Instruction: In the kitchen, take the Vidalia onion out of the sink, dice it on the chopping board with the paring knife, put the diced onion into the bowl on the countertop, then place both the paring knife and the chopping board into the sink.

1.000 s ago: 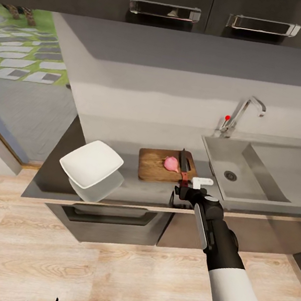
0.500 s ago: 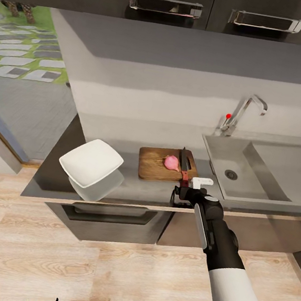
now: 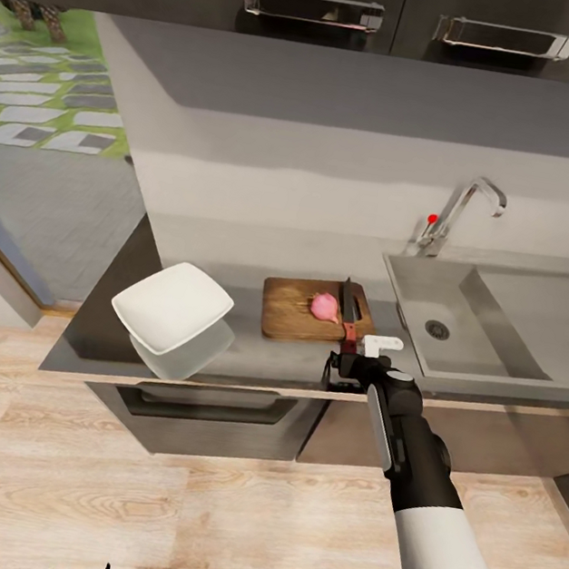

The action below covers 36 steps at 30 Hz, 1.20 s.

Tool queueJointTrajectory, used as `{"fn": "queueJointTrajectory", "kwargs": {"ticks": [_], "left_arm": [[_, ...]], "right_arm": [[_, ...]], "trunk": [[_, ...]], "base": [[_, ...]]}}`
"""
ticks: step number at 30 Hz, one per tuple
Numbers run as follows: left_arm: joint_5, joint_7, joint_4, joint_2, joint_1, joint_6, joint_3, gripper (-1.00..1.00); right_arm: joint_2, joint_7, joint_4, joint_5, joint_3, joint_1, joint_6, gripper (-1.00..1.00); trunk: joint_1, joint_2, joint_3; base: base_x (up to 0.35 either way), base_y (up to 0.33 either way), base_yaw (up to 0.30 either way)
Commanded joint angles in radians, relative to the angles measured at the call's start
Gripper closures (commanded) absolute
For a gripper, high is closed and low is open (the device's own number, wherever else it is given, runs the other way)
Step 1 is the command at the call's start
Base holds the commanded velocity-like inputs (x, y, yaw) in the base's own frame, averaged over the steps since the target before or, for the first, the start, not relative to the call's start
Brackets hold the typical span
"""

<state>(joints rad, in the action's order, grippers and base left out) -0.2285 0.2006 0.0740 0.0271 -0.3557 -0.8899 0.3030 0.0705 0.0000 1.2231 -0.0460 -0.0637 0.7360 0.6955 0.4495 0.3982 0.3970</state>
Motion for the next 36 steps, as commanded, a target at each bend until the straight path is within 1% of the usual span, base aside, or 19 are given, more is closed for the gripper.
{"fn": "queueJointTrajectory", "kwargs": {"ticks": [1, 9, 29, 30, 36], "left_arm": [[-0.011, 0.008, 0.004, 0.001, -0.002, -0.004, 0.004, -1.0], [-0.011, 0.008, 0.004, 0.001, -0.002, -0.003, 0.004, -1.0], [-0.011, 0.008, 0.004, 0.001, -0.002, -0.003, 0.004, -1.0], [-0.011, 0.008, 0.004, 0.001, -0.002, -0.003, 0.004, -1.0], [-0.011, 0.008, 0.004, 0.0, -0.002, -0.002, 0.004, -1.0]], "right_arm": [[0.0, 0.0, 0.001, -0.005, -0.001, 0.001, 0.006, -1.0], [0.0, 0.0, 0.001, -0.005, -0.001, 0.0, 0.006, -1.0], [0.0, 0.0, 0.001, -0.005, -0.001, 0.001, 0.006, -1.0], [0.0, 0.0, 0.001, -0.005, -0.001, 0.001, 0.006, 1.0], [0.0, 0.0, 0.001, -0.005, -0.001, 0.0, 0.006, 1.0]], "trunk": [[0.001, 0.002, 0.003], [0.001, 0.002, 0.009], [0.001, 0.002, 0.01], [0.001, 0.002, 0.01], [0.001, 0.002, 0.01]], "base": [[0.0, 0.0, 0.0], [0.0, 0.0, 0.0], [0.0, 0.0, 0.0], [0.0, 0.0, 0.0], [0.0, 0.0, 0.0]]}}
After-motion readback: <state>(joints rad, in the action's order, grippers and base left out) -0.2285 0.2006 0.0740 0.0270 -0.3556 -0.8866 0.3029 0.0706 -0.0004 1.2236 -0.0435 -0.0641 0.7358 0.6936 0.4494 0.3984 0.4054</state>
